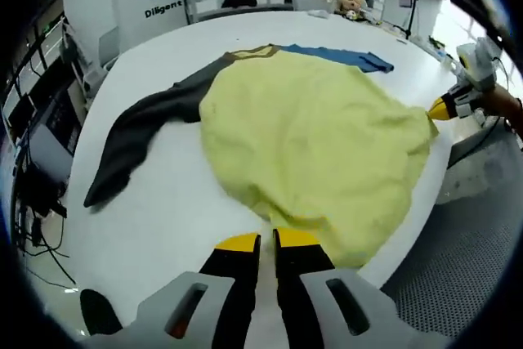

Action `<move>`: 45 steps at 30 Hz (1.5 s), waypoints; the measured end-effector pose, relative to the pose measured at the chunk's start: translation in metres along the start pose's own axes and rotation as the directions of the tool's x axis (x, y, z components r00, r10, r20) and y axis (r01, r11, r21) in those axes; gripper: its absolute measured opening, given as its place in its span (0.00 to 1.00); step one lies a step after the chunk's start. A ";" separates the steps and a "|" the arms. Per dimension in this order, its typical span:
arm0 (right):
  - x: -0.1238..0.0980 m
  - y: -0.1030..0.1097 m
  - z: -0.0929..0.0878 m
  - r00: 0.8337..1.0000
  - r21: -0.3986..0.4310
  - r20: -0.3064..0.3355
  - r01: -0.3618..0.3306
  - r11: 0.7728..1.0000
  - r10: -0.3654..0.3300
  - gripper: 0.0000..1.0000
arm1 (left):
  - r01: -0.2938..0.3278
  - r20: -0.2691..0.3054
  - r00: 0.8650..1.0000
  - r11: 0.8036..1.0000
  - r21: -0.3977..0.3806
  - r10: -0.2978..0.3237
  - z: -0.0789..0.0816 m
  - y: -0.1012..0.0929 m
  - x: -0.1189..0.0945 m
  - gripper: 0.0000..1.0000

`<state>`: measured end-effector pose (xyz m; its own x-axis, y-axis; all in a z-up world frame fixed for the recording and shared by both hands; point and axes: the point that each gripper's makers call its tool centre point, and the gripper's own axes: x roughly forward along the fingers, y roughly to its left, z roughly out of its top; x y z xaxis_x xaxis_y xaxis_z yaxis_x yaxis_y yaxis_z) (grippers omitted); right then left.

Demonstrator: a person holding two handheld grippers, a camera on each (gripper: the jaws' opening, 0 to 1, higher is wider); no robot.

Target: Fold the garment on the visible template until the final outline fits inside the template.

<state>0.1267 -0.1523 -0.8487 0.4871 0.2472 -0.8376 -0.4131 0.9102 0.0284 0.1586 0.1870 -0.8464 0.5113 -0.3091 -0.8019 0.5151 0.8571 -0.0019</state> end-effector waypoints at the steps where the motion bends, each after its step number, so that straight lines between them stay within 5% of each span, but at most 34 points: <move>1: 0.000 -0.001 0.000 1.000 0.001 0.000 0.005 1.000 -0.005 0.00 | 0.002 0.003 1.000 1.000 0.000 -0.002 -0.002 0.000 -0.002 0.09; 12: 0.009 -0.007 -0.007 1.000 0.019 -0.019 0.011 1.000 -0.011 0.00 | 0.088 0.002 0.996 0.994 0.064 -0.089 -0.014 -0.016 0.003 0.17; 21: 0.009 -0.008 -0.007 1.000 0.025 -0.013 0.008 1.000 -0.007 0.00 | 0.142 -0.021 0.990 0.983 0.120 -0.140 -0.011 -0.026 0.010 0.05; 32: 0.008 -0.009 -0.004 1.000 0.025 0.004 0.013 1.000 -0.013 0.00 | 0.158 -0.029 0.987 0.961 0.229 -0.155 0.036 -0.036 -0.008 0.03; 45: 0.010 -0.009 -0.004 1.000 0.031 0.010 0.011 0.999 -0.012 0.00 | 0.217 -0.052 0.976 0.954 0.205 -0.211 0.088 -0.063 0.016 0.02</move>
<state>0.1321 -0.1597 -0.8595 0.4994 0.2398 -0.8325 -0.3836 0.9228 0.0356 0.1947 0.0924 -0.8066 0.3544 -0.4610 -0.8135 0.7436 0.6664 -0.0537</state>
